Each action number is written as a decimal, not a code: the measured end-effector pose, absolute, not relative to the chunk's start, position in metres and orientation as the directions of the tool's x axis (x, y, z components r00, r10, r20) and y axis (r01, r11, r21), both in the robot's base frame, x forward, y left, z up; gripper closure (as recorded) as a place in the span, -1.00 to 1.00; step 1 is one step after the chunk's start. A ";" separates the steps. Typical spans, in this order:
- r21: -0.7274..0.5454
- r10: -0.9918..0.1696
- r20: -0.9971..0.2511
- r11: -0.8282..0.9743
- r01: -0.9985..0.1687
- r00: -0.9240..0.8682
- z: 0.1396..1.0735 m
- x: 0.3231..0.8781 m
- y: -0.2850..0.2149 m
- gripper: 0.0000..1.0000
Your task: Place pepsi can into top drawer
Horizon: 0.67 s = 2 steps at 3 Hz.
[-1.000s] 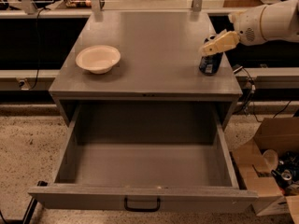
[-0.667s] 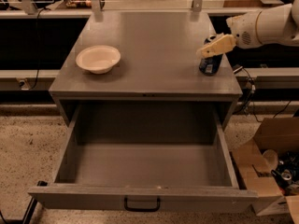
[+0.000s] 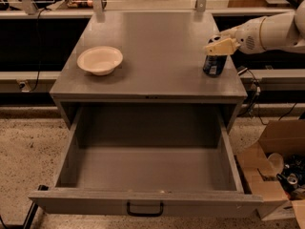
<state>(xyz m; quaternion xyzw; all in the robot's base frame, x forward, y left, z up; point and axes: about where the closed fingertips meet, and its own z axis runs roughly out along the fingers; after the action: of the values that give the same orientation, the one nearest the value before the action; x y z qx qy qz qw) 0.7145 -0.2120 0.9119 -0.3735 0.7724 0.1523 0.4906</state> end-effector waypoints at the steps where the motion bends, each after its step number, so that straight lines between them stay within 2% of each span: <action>1: -0.087 -0.405 -0.884 0.634 -0.769 -0.234 0.905 0.716 -0.200 0.44; 2: -0.037 -0.381 -0.902 0.536 -0.843 -0.202 0.909 0.703 -0.177 0.90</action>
Offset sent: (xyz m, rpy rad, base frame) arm -0.0361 0.0547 0.0043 0.1656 0.0778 0.3476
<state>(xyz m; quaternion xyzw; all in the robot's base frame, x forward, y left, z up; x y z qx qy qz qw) 0.7029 -0.1773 0.9087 -0.4157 0.7362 0.2433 0.4754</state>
